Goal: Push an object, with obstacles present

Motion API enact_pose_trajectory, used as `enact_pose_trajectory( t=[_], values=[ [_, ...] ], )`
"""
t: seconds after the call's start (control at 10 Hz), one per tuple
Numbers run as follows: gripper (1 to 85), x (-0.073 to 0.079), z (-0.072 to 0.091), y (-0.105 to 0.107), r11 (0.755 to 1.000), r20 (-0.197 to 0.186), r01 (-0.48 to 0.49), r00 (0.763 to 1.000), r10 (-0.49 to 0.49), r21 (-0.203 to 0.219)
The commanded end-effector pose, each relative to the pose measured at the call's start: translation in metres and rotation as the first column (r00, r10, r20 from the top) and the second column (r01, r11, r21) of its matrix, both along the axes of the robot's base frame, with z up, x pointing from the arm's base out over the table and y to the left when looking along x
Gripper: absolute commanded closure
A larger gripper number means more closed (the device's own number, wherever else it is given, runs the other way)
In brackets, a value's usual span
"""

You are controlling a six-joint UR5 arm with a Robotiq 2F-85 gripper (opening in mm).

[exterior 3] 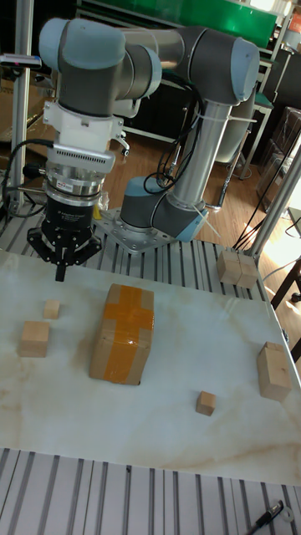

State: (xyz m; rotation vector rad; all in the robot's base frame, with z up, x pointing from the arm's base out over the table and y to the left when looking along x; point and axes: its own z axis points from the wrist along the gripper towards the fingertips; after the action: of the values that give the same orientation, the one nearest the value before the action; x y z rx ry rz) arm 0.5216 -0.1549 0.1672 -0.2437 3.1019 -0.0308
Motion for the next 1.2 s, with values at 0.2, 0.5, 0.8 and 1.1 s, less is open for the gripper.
enact_pose_trajectory(
  t=[0.2,0.5,0.8,1.1],
  values=[
    [84.3,0.009,-0.047,-0.019,1.000,-0.003,-0.001,1.000,0.001,0.026],
    [84.3,0.007,-0.073,-0.036,1.000,-0.001,0.010,1.000,-0.010,0.003],
    [84.3,0.006,-0.081,-0.030,1.000,-0.010,0.018,1.000,-0.017,0.025],
    [84.3,0.009,-0.107,-0.037,1.000,0.015,0.017,1.000,-0.017,-0.012]
  ],
)
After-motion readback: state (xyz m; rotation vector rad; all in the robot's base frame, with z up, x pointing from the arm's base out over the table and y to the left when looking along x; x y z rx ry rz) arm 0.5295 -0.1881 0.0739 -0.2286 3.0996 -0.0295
